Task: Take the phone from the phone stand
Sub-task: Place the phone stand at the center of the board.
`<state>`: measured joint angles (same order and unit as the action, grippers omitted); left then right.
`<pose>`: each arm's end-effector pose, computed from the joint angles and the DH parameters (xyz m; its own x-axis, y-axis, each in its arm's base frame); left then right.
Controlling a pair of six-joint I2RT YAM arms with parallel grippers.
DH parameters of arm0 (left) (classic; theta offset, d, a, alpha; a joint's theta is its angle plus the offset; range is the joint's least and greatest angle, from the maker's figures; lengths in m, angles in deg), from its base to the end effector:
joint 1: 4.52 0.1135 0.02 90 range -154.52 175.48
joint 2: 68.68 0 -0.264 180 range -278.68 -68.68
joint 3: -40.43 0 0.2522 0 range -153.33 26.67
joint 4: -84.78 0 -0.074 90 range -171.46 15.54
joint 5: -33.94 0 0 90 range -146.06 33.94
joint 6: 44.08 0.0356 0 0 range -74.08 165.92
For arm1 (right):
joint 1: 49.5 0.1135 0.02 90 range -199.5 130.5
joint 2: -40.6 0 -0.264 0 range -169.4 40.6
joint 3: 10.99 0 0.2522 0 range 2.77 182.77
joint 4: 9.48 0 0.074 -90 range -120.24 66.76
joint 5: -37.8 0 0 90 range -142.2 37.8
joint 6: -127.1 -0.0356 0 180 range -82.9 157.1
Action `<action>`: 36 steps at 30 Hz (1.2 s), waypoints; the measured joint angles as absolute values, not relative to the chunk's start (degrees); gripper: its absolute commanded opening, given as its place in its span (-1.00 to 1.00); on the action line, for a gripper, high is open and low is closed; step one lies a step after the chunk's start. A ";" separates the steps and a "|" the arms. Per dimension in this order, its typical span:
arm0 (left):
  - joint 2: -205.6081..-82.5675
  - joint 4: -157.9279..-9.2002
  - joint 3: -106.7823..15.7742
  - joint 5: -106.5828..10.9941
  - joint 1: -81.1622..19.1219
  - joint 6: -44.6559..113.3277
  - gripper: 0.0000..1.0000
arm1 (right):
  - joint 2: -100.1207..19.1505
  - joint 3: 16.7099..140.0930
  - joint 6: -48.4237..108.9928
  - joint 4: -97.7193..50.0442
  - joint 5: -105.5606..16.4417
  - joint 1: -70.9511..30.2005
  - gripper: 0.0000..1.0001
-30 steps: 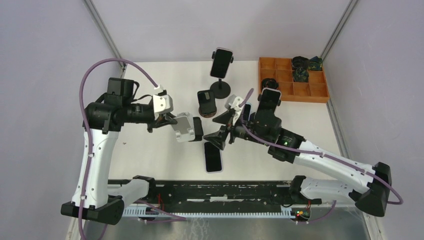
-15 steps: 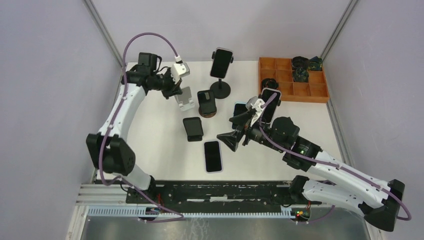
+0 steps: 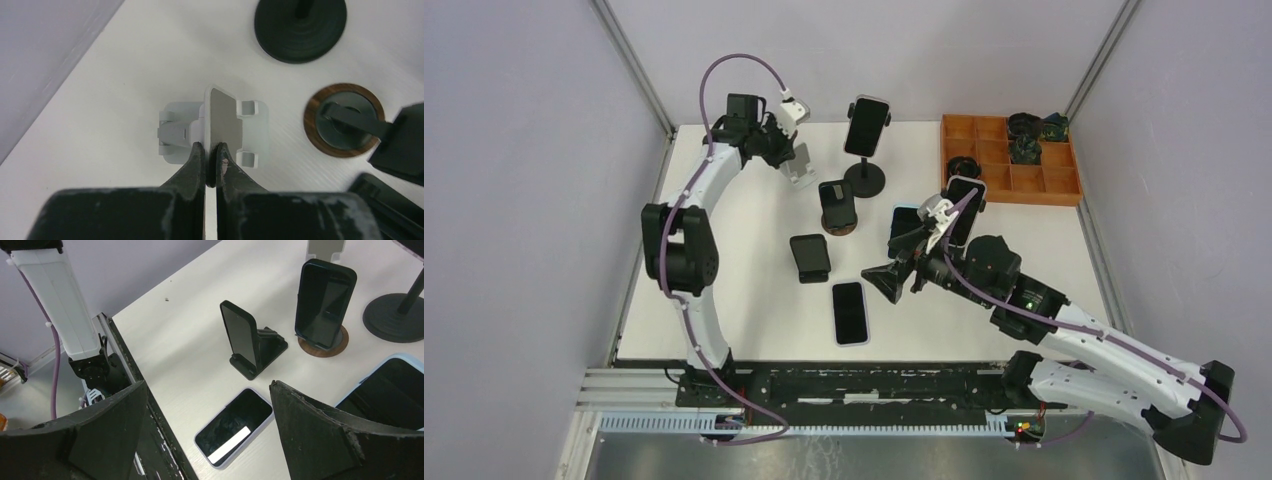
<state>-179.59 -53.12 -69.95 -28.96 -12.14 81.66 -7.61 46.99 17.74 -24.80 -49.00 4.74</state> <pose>0.4381 -0.0750 0.2862 -0.2819 0.5623 -0.7774 0.7576 0.6277 0.1793 0.1162 0.1648 0.3425 -0.3327 0.1044 -0.9372 -0.7763 0.5340 0.3350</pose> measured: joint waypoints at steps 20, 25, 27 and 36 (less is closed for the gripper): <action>-198.41 -62.37 -82.72 -26.91 -8.27 74.45 -0.54 | -13.47 47.67 17.66 -26.99 -49.70 1.70 0.96; -198.26 -63.11 -82.35 -26.71 -8.27 74.23 0.70 | -14.01 47.72 17.64 -26.99 -49.37 1.24 0.96; -197.30 -63.50 -80.66 -26.49 -8.16 73.99 0.87 | -14.01 47.80 17.64 -27.01 -49.22 1.09 0.96; -181.74 -54.94 -74.57 -22.69 -4.14 73.95 1.00 | -13.27 49.62 18.49 -28.52 -48.56 0.63 0.96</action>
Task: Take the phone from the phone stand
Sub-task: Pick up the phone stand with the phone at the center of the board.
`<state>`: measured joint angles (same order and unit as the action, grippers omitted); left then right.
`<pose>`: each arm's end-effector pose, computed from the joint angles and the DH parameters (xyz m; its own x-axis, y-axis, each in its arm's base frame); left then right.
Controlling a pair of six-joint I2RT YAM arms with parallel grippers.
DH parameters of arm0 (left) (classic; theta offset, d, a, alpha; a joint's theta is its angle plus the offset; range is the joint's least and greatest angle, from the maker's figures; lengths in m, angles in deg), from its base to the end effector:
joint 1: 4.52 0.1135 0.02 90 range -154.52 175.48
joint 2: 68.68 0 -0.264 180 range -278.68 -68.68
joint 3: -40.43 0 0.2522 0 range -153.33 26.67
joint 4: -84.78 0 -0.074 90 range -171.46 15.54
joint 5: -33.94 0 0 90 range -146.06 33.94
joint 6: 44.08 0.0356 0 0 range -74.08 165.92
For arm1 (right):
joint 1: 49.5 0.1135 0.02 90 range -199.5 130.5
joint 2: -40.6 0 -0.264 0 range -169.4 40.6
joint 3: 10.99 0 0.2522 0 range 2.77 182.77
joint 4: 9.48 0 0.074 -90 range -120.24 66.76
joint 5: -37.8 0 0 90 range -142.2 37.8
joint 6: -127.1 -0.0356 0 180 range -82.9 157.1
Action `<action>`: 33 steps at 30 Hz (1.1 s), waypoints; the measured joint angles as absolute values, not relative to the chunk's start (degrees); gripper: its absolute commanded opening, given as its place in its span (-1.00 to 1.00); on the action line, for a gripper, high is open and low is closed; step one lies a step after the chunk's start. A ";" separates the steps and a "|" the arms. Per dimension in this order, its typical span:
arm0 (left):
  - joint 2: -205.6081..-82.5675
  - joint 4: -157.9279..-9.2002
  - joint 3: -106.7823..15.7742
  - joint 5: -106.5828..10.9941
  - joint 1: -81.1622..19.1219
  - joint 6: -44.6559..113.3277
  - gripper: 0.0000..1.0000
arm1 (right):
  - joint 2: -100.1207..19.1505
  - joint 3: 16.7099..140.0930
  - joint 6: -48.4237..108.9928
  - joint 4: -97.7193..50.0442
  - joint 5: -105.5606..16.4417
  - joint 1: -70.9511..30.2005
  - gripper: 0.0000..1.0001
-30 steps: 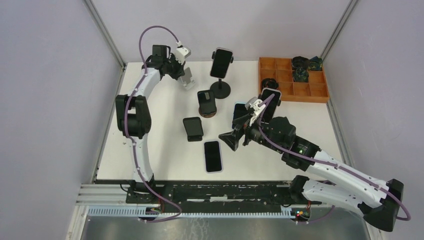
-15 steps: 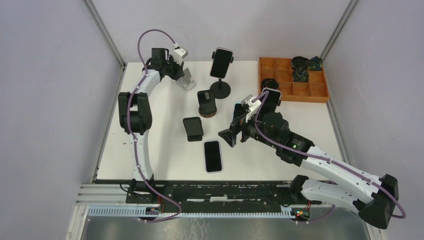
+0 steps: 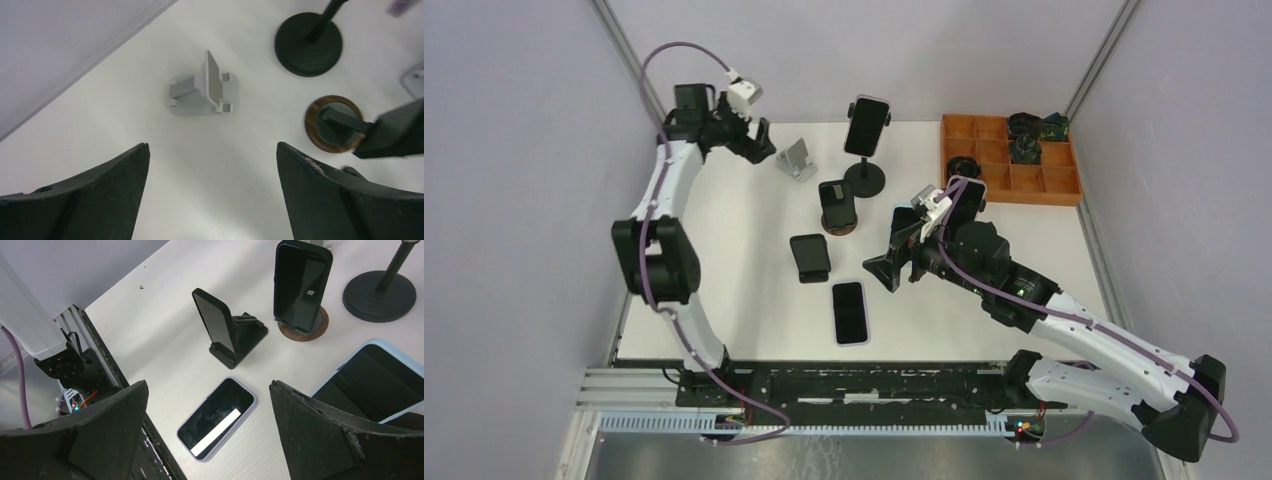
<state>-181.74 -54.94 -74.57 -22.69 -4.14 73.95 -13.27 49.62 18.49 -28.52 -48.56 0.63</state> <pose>0.4569 -0.0166 0.3006 -0.3474 0.3902 -0.8527 0.6674 0.7416 0.0674 0.1405 0.1717 0.3330 -0.3865 0.0340 -0.9216 -0.7200 0.6134 0.3246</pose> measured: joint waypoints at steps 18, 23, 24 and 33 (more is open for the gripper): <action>-149.00 -20.23 -32.12 -0.22 6.03 102.58 1.00 | -8.53 49.64 19.38 -31.25 -45.20 0.58 0.96; -148.89 -21.45 -28.23 4.83 6.00 106.03 1.00 | -7.22 49.64 19.10 -31.41 -44.93 0.58 0.96; -149.52 -22.44 -27.64 5.90 6.03 106.05 1.00 | -6.98 49.64 19.06 -31.38 -44.93 0.58 0.96; -157.98 -29.80 -27.44 10.29 5.35 106.03 1.00 | -7.09 49.64 18.44 -31.25 -44.95 0.58 0.96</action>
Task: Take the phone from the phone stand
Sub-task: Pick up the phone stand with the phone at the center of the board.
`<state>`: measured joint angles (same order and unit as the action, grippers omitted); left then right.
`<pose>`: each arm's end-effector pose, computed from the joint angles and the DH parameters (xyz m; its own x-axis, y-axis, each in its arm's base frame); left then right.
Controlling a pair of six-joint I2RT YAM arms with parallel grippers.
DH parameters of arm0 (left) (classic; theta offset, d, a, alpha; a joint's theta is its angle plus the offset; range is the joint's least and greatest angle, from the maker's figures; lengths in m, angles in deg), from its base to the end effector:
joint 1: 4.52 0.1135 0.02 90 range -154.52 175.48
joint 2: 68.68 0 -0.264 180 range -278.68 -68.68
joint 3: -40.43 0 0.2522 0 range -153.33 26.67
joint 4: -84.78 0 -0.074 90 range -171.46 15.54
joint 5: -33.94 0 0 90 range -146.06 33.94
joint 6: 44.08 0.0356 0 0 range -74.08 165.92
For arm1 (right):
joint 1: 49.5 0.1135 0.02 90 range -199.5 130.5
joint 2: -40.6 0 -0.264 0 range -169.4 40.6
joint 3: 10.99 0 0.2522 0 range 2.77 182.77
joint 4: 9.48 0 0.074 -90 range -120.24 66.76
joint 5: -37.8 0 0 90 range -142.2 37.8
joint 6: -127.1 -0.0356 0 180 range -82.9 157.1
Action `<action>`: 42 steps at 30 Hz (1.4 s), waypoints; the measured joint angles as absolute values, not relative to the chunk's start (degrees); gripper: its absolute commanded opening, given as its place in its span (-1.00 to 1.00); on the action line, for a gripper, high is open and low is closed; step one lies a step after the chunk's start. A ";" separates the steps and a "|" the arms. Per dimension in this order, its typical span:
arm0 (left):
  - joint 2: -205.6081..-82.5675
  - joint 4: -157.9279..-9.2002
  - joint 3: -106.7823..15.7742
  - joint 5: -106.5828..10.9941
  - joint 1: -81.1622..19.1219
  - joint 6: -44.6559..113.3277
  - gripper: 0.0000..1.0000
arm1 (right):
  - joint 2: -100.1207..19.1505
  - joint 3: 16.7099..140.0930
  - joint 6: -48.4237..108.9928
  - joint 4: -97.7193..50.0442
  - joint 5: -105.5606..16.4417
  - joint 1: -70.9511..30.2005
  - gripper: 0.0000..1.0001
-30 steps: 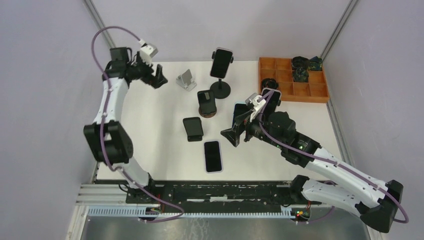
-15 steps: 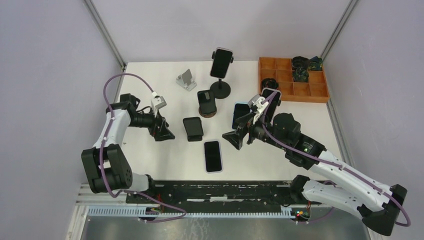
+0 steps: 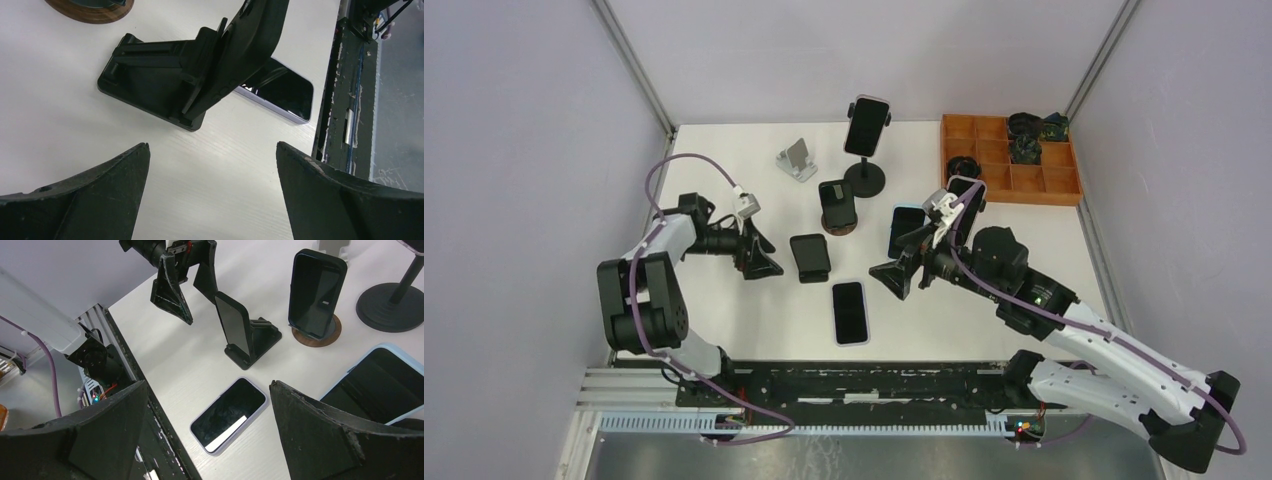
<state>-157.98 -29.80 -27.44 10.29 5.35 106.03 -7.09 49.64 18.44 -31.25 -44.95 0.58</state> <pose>0.2582 0.0118 0.1972 -0.5068 0.2648 -0.8204 0.8433 0.3496 -0.4082 0.1224 0.1533 0.3484 -0.3624 0.0615 -0.9300 -0.7651 0.5502 0.3345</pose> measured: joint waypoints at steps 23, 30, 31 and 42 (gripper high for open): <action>-165.63 -47.99 -27.29 5.92 -4.01 91.50 1.00 | -12.40 49.66 17.83 -29.66 -44.65 0.58 0.96; -165.67 -52.99 -26.96 5.59 -6.76 87.02 0.99 | -12.40 49.66 17.85 -29.33 -44.69 0.58 0.96; -165.76 -53.12 -26.94 5.59 -6.85 86.84 0.97 | -12.40 49.66 17.85 -29.33 -44.69 0.58 0.96; -169.43 -50.89 -27.27 6.99 -6.91 86.89 0.56 | -12.42 49.33 17.85 -29.02 -44.71 0.56 0.96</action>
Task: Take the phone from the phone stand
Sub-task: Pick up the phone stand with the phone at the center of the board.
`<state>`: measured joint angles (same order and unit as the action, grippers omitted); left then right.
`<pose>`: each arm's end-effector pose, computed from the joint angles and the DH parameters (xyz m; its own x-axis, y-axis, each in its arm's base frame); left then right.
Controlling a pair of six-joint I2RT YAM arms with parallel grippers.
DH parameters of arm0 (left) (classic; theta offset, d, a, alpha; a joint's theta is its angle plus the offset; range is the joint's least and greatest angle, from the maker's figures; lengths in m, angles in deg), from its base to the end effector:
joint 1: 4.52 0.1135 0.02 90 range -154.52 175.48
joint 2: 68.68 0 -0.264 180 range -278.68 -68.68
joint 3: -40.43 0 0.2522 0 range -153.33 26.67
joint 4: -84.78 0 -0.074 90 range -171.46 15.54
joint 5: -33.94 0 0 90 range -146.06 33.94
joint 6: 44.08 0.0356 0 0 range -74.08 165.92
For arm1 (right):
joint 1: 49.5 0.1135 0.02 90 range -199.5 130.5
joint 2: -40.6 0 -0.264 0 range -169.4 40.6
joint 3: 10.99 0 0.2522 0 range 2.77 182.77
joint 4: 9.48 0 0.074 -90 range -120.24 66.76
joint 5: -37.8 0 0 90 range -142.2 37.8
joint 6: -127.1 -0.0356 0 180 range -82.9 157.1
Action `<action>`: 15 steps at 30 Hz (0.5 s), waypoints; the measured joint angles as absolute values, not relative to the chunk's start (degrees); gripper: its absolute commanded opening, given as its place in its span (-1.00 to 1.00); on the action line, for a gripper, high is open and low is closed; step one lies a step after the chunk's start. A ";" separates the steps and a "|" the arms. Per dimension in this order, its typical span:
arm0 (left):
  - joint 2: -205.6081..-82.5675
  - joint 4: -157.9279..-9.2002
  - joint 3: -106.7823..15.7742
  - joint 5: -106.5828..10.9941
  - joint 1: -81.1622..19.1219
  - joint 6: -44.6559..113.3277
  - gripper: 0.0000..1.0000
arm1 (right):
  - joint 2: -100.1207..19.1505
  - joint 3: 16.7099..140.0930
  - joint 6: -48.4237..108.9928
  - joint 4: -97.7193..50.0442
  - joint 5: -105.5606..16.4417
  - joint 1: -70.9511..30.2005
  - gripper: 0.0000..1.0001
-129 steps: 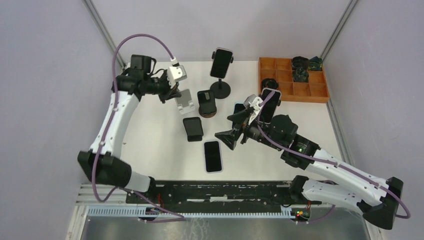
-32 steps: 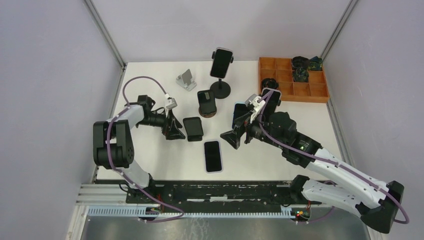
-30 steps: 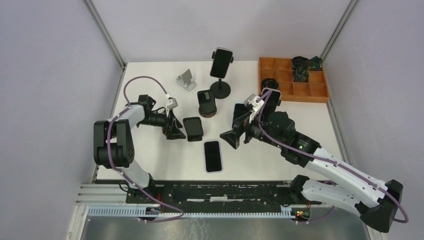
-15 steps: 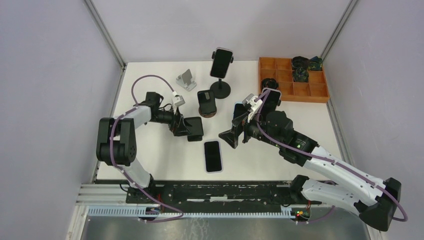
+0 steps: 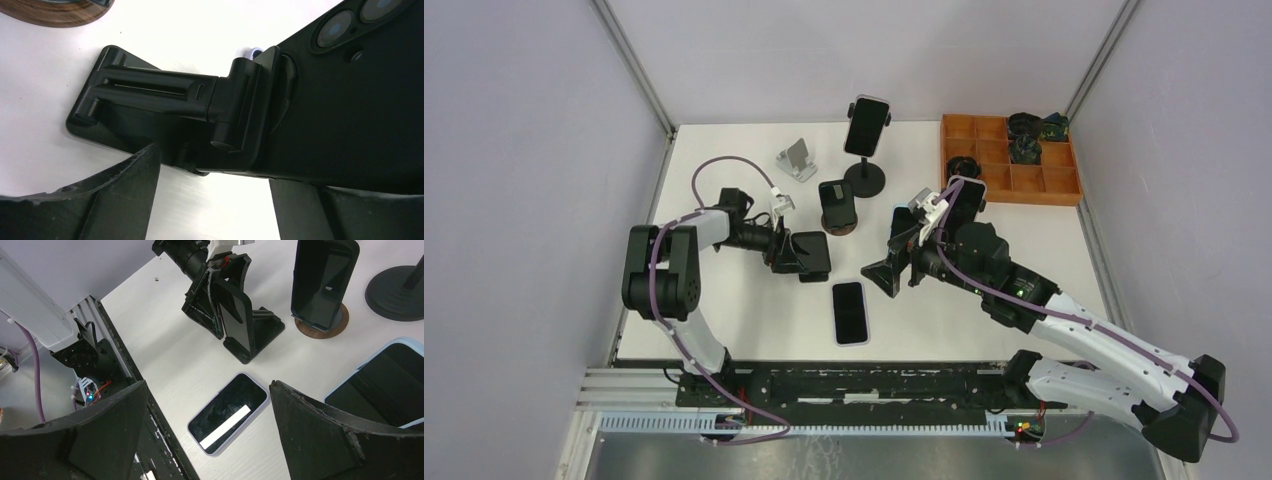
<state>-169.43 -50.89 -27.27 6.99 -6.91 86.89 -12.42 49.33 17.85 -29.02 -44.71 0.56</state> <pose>0.2987 -0.0442 0.1474 -0.5962 0.3223 -0.7353 0.8005 0.3091 -0.5135 0.1365 0.1702 0.3333 -0.4061 0.0242 -0.9135 -0.7500 0.5623 0.3483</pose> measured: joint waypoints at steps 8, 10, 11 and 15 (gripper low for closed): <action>-172.19 -49.82 -30.37 7.52 -6.91 86.86 0.35 | -12.75 47.93 17.85 -27.43 -44.71 0.50 0.96; -172.36 -49.82 -30.85 7.47 -6.98 86.86 0.22 | -12.83 47.76 17.85 -27.21 -44.71 0.47 0.93; -172.47 -49.80 -31.14 7.47 -7.02 86.86 0.13 | -12.90 47.74 17.85 -27.10 -44.69 0.47 0.92; -173.08 -49.80 -32.45 7.45 -7.39 86.86 -0.19 | -13.38 47.56 17.85 -26.66 -44.67 0.34 0.88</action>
<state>-173.08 -49.80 -32.45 7.45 -7.39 86.86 -13.38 47.56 17.85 -26.66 -44.67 0.34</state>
